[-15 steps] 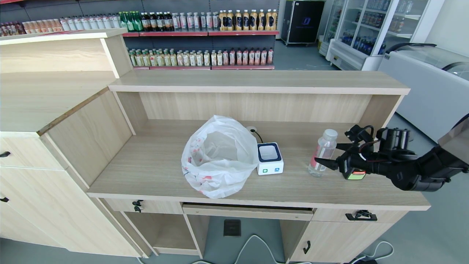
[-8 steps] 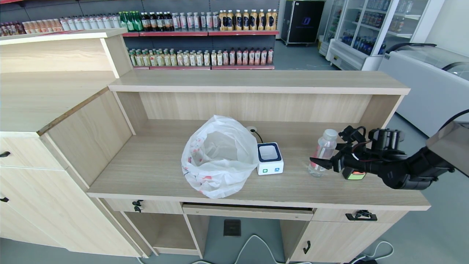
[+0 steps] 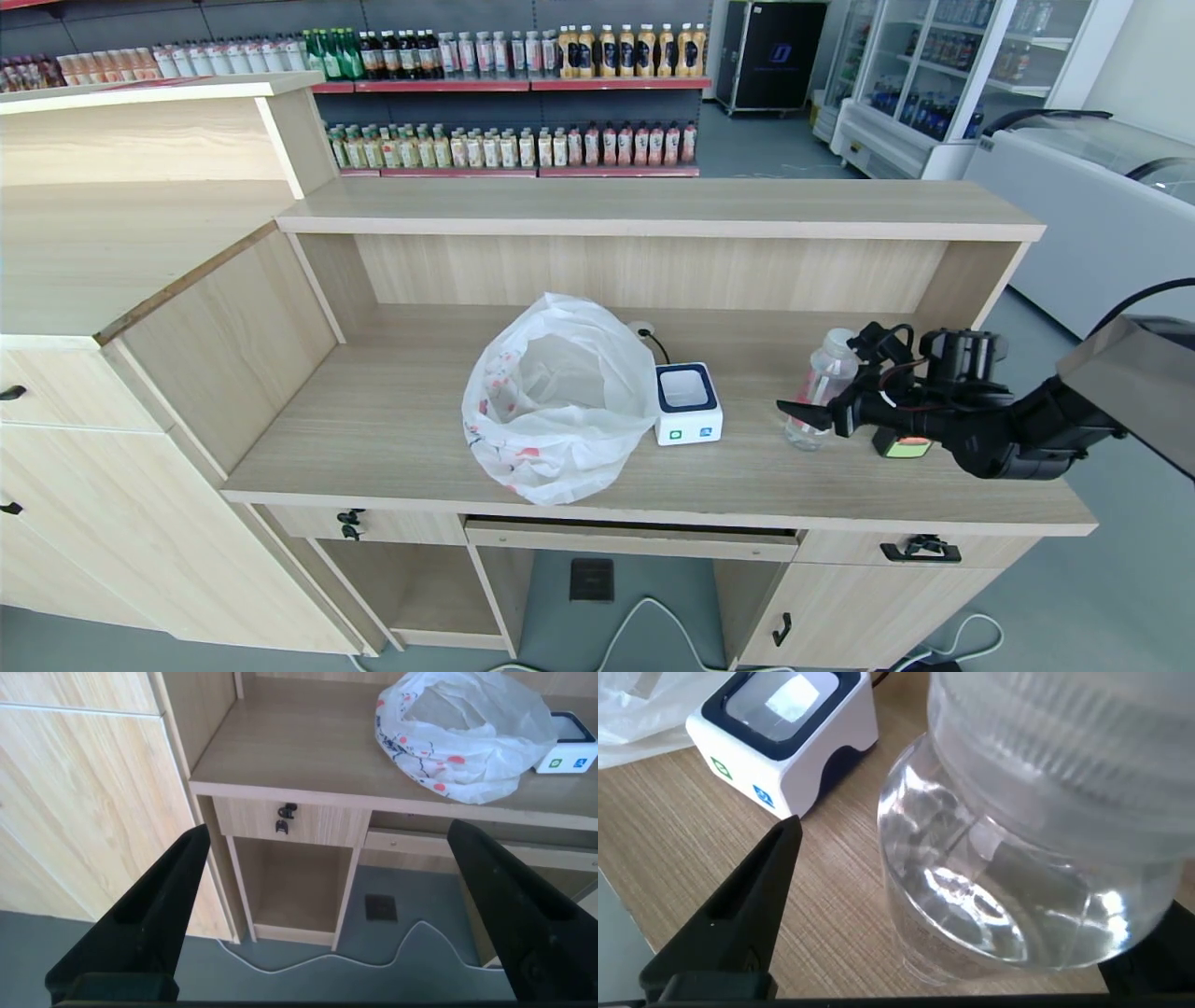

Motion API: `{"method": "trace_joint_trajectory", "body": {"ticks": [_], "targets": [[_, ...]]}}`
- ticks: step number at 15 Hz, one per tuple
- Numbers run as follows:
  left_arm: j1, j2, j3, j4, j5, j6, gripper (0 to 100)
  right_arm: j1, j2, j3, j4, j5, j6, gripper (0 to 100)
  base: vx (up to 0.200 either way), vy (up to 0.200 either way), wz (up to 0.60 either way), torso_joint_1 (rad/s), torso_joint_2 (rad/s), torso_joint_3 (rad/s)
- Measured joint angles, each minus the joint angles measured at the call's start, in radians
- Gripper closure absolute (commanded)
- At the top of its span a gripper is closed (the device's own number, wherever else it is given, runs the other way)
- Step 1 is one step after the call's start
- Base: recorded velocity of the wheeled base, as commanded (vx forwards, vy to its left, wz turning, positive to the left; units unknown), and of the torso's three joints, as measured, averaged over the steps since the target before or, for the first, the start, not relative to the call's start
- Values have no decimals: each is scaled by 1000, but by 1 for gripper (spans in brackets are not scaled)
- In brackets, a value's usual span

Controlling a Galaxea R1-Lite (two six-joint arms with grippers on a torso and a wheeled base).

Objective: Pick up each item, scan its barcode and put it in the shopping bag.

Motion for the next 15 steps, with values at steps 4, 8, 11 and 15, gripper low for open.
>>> {"method": "trace_joint_trajectory", "body": {"ticks": [4,8,11,15], "targets": [[0,0,0,0,0,0,0,5,21,-11,0,1,0,0,0,0,0,0,0,0],[0,0,0,0,0,0,0,14,38,-25,-3,2,0,0,0,0,0,0,0,0],[0,0,0,0,0,-1,0,19,50,-39,-3,12,7,100,0,0,0,0,0,0],[0,0,0,-1,0,0,0,20,57,-44,-28,11,17,100,0,0,0,0,0,0]]}}
